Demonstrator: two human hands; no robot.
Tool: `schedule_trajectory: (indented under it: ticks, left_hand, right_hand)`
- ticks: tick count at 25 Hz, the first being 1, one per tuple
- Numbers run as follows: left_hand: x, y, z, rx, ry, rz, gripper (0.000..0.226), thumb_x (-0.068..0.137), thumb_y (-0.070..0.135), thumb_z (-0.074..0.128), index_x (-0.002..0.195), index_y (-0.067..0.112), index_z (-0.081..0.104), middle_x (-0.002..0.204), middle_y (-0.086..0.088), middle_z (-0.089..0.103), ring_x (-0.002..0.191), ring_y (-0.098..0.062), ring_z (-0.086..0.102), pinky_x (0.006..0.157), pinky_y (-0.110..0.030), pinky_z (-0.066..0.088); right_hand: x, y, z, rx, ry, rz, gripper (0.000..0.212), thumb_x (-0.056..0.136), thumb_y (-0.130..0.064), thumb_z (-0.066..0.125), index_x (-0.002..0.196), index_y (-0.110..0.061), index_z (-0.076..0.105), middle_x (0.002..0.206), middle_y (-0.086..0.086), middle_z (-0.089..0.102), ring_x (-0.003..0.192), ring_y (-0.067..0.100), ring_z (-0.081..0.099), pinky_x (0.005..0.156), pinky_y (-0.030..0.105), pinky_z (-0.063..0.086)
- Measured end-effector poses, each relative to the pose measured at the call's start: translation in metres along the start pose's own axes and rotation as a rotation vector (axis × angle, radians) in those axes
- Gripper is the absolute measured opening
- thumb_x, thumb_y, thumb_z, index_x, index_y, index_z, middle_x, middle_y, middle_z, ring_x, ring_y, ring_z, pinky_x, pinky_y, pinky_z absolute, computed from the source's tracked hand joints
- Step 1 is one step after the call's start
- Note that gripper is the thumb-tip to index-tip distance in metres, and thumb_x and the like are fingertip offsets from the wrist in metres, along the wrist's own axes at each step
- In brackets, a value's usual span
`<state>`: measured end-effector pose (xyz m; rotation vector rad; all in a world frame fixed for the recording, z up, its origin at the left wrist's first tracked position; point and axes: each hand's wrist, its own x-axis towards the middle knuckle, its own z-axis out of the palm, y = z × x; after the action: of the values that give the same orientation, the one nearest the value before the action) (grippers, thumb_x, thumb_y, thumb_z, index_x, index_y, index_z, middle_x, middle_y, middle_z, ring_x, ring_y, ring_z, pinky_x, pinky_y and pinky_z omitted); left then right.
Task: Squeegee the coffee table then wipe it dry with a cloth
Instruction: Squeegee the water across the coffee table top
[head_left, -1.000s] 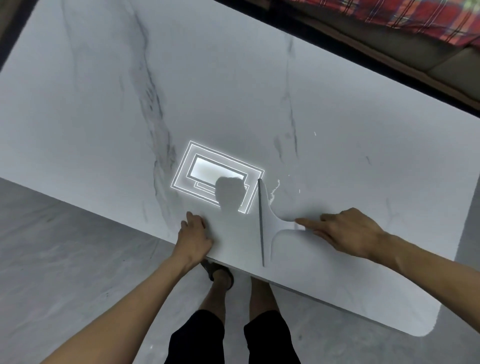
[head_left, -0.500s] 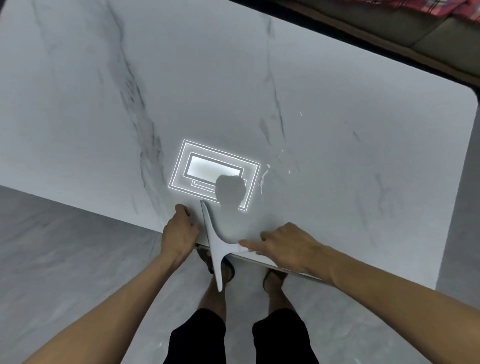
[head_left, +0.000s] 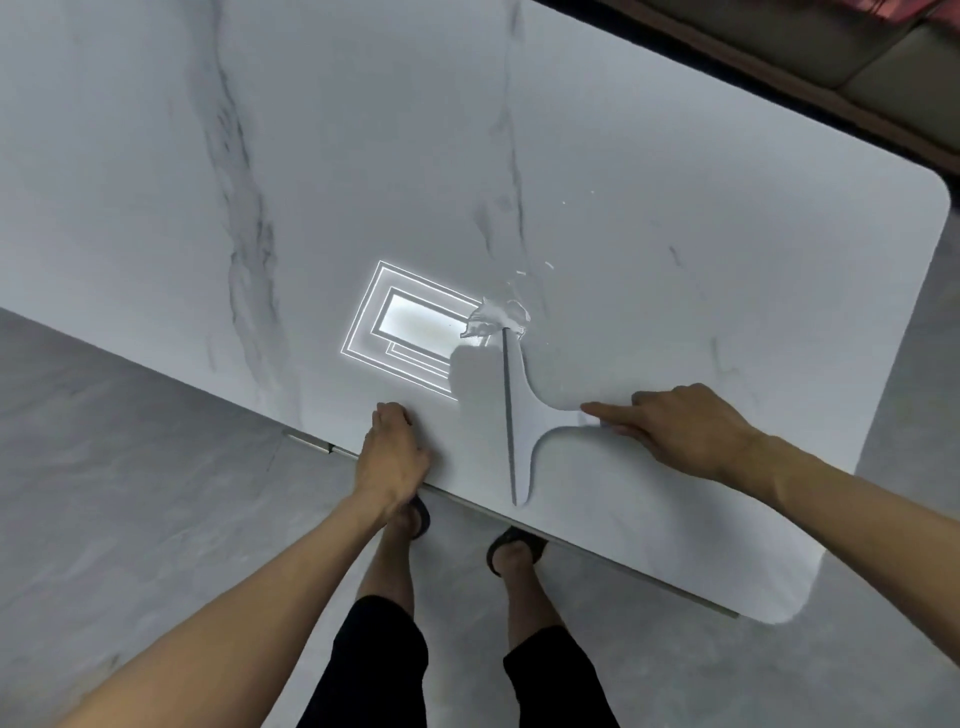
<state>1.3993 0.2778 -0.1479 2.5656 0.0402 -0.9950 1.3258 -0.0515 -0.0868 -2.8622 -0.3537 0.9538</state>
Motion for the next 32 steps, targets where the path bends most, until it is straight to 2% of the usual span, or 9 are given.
schedule_trajectory:
  ticks: [4,6,8,10,13,16,23,28,32]
  left_hand:
    - [-0.003,0.025,0.02,0.015,-0.037,-0.065,0.027,0.071,0.006,0.052,0.094,0.012,0.038,0.104,-0.012,0.043,0.078,-0.032,0.05,0.064,-0.036,0.039]
    - [0.002,0.031,0.023,0.043,-0.074,-0.089,0.033,0.069,0.005,0.051,0.1,0.007,0.04,0.113,-0.017,0.041,0.093,-0.038,0.052,0.069,-0.039,0.043]
    - [0.006,0.03,0.024,0.048,-0.128,-0.116,0.043,0.07,0.004,0.05,0.112,0.001,0.039,0.131,-0.026,0.035,0.113,-0.046,0.048,0.08,-0.043,0.048]
    - [0.007,0.026,0.025,0.048,-0.14,-0.1,0.042,0.072,0.004,0.049,0.112,0.002,0.04,0.137,-0.028,0.033,0.108,-0.044,0.051,0.078,-0.041,0.048]
    - [0.005,0.013,0.019,-0.051,-0.028,-0.082,0.027,0.081,0.007,0.045,0.107,0.008,0.038,0.109,-0.019,0.056,0.089,-0.041,0.059,0.066,-0.038,0.045]
    - [0.001,-0.012,0.007,-0.157,0.143,-0.109,0.026,0.08,0.004,0.044,0.099,0.019,0.033,0.072,-0.003,0.054,0.063,-0.027,0.055,0.047,-0.029,0.034]
    - [-0.004,-0.001,0.015,-0.049,0.038,-0.053,0.036,0.076,0.001,0.045,0.103,0.019,0.032,0.068,-0.005,0.052,0.058,-0.022,0.053,0.045,-0.028,0.034]
    - [0.0,0.018,0.006,-0.068,0.015,-0.133,0.03,0.08,0.003,0.044,0.104,0.016,0.032,0.073,-0.01,0.054,0.063,-0.026,0.054,0.05,-0.031,0.039]
    - [-0.001,0.02,-0.009,-0.142,0.086,-0.189,0.028,0.081,0.001,0.044,0.104,0.014,0.034,0.073,-0.011,0.054,0.061,-0.026,0.052,0.049,-0.031,0.036]
  right_hand:
    - [-0.031,0.048,-0.011,-0.017,-0.003,0.096,0.05,0.095,-0.056,0.004,0.141,-0.06,0.025,0.082,-0.014,0.048,0.076,0.02,0.062,0.061,0.03,0.035]
    - [-0.038,0.055,-0.016,-0.027,0.013,0.08,0.063,0.087,-0.06,-0.009,0.141,-0.06,0.024,0.084,-0.013,0.054,0.076,0.021,0.063,0.06,0.031,0.038]
    - [-0.032,0.043,-0.017,-0.046,0.011,-0.001,0.057,0.092,-0.058,-0.003,0.142,-0.06,0.023,0.085,-0.013,0.055,0.075,0.021,0.063,0.059,0.03,0.038]
    - [-0.014,0.016,-0.013,-0.047,-0.021,-0.142,0.044,0.101,-0.05,0.016,0.144,-0.058,0.021,0.093,-0.009,0.059,0.078,0.023,0.064,0.059,0.03,0.036]
    - [0.021,-0.045,0.006,-0.074,-0.08,-0.361,0.045,0.104,-0.036,0.032,0.145,-0.052,0.025,0.093,0.002,0.058,0.066,0.029,0.055,0.057,0.032,0.029]
    - [0.036,-0.072,0.021,-0.153,-0.108,-0.462,0.054,0.102,-0.023,0.041,0.147,-0.049,0.026,0.09,0.006,0.056,0.061,0.026,0.048,0.055,0.033,0.027]
    - [-0.004,0.031,0.008,-0.115,-0.026,-0.236,0.041,0.102,-0.045,0.029,0.141,-0.057,0.029,0.091,-0.006,0.061,0.079,0.024,0.066,0.058,0.03,0.036]
    - [-0.031,0.089,-0.024,-0.201,0.017,-0.024,0.042,0.099,-0.052,0.017,0.139,-0.062,0.03,0.071,-0.011,0.042,0.066,0.017,0.059,0.049,0.028,0.021]
    - [-0.026,0.072,-0.045,-0.204,0.04,-0.094,0.048,0.096,-0.055,0.011,0.138,-0.06,0.032,0.078,-0.01,0.057,0.066,0.02,0.062,0.05,0.028,0.024]
